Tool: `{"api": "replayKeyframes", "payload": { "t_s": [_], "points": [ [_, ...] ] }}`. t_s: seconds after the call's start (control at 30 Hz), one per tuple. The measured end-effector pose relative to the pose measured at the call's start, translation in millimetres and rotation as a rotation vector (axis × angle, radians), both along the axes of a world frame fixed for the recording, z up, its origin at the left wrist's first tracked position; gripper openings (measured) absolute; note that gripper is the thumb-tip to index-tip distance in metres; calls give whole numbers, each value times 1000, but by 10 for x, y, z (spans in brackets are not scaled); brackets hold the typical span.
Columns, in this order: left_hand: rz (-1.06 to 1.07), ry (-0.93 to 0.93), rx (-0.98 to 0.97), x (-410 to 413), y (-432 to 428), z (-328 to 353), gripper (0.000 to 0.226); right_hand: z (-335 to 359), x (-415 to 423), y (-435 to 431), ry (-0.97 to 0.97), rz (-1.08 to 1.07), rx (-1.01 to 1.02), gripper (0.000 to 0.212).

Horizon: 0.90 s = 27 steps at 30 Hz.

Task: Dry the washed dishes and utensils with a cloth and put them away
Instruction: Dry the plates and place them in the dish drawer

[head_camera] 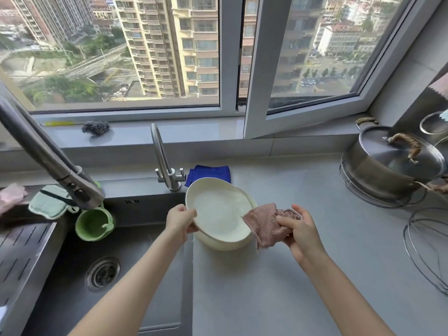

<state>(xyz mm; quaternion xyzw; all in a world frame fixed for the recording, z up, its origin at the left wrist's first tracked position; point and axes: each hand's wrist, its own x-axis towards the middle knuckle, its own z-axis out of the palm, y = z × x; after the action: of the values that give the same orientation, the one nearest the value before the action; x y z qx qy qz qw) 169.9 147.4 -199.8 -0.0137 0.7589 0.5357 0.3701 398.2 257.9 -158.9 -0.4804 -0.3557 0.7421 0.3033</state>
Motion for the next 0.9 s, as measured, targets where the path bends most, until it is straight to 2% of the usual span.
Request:
{"api": "replayKeyframes", "payload": {
  "t_s": [0.13, 0.23, 0.33, 0.47, 0.53, 0.67, 0.73, 0.83, 0.9],
  "points": [
    [-47, 137, 17, -14, 70, 116, 16, 41, -22, -7, -22, -5, 60, 57],
    [-126, 413, -60, 47, 143, 276, 13, 44, -62, -15, -72, -16, 134, 54],
    [-242, 703, -84, 147, 209, 416, 23, 35, -131, -22, -142, -1, 240, 53],
    [-377, 911, -93, 280, 343, 539, 33, 64, -232, -58, -295, 27, 470, 52],
    [-383, 890, -74, 285, 374, 585, 33, 81, -307, -62, -324, -13, 522, 50],
    [-264, 709, 54, 252, 346, 711, 27, 95, -568, 2, -225, -161, 400, 52],
    [-217, 662, 111, 262, 329, 765, 22, 63, -746, 15, -243, -95, 434, 54],
    [-212, 598, 204, 326, 341, 806, 21, 7, -1020, -58, -440, 141, 562, 55],
    [-204, 530, 256, 363, 346, 843, 24, -8, -1136, -122, -443, 171, 598, 56]
  ]
}}
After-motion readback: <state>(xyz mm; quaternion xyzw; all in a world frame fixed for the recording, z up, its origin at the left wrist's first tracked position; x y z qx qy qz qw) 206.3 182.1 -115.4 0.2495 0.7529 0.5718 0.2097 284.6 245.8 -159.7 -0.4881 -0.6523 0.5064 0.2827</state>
